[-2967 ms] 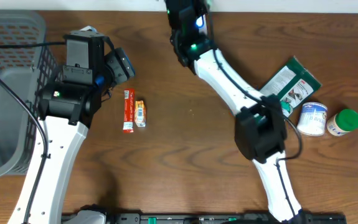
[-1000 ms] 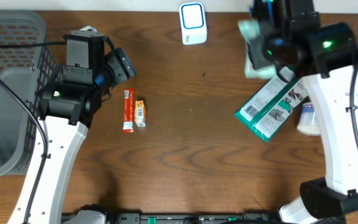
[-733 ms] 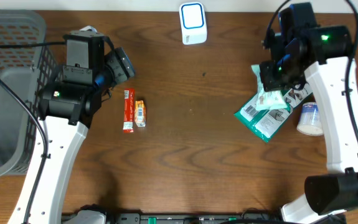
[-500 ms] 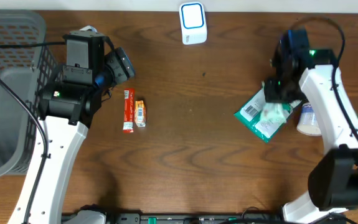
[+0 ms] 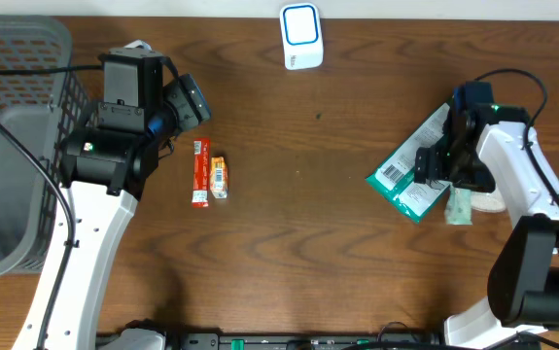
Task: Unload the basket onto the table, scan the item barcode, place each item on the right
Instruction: 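Move the wipes pack to the right edge and set it down, then reach the right gripper to the orange snack packet and grasp it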
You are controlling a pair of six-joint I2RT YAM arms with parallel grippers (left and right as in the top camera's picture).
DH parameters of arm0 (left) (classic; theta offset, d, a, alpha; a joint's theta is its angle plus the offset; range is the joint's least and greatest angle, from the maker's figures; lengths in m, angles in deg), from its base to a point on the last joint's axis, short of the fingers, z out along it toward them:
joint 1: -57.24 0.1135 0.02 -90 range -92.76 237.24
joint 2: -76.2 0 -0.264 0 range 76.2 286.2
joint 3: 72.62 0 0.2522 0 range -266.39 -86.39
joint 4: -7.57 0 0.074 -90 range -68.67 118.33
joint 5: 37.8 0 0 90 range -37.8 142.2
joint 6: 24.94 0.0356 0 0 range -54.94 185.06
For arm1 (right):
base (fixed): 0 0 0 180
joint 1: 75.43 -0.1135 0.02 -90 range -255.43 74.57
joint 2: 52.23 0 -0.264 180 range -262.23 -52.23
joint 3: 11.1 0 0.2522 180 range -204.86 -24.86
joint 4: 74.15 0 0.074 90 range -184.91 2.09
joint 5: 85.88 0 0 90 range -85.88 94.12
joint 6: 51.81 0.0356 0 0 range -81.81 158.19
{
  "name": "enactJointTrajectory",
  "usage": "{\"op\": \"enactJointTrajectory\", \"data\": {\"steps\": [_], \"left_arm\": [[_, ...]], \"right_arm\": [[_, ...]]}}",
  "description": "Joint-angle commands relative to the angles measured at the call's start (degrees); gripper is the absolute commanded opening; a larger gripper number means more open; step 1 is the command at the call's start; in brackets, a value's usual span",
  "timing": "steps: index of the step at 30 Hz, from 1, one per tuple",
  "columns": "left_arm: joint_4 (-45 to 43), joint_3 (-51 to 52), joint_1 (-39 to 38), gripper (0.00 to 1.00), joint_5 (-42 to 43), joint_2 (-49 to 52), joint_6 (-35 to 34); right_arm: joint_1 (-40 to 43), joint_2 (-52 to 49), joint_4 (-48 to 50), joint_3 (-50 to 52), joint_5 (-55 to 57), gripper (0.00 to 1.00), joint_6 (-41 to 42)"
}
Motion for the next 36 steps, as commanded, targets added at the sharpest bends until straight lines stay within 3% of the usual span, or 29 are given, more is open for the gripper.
{"op": "enactJointTrajectory", "data": {"steps": [1,9,12,16,17,21,22,24,25,28,32,36], "left_arm": [[0.17,-0.55,0.07,0.84,-0.50,-0.13,-0.09],[-3.65,-0.55,0.07,0.84,-0.72,-0.13,-0.11],[-3.63,-0.55,0.07,0.84,-0.70,-0.13,-0.11],[-3.45,-0.55,0.07,0.84,-0.70,-0.13,-0.11],[-3.34,-0.55,0.07,0.96,-0.61,-0.13,-0.11],[6.14,-0.33,0.07,0.98,-0.63,0.02,-0.04],[7.58,-0.09,0.09,0.94,-1.33,0.11,-0.04],[11.58,0.74,0.09,0.35,-2.47,0.74,-0.11],[12.55,1.29,0.07,0.24,-2.47,1.14,-0.11],[12.98,4.90,0.07,0.13,-2.49,2.97,-0.11],[10.10,10.54,0.07,0.11,-2.45,7.82,-0.09],[6.21,12.70,0.07,0.08,0.96,17.25,-0.04]], "right_arm": [[0.09,1.95,-2.34,-6.12,0.33,0.99,0.63],[-0.15,2.27,-6.82,-13.64,-4.81,0.99,0.63],[-0.39,2.27,-5.66,-13.55,-17.55,0.99,0.37],[-2.89,2.27,-3.15,-12.85,-37.35,0.99,-7.37],[-3.65,2.25,-2.95,-12.83,-38.62,0.99,-7.87],[-9.20,2.25,-2.27,-12.81,-38.58,0.99,-7.80],[-10.84,2.25,-1.95,-12.81,-38.32,0.99,-7.80],[-14.19,2.25,-1.09,-12.81,-36.68,0.99,-7.74],[-15.87,2.25,-0.66,-12.81,-35.52,0.99,-7.41],[-19.65,2.16,0.44,-12.79,-31.54,0.99,-3.21],[-22.77,2.08,4.42,-11.78,-31.56,0.99,1.79],[-24.65,2.03,7.54,-9.77,-31.04,0.99,1.73]]}}
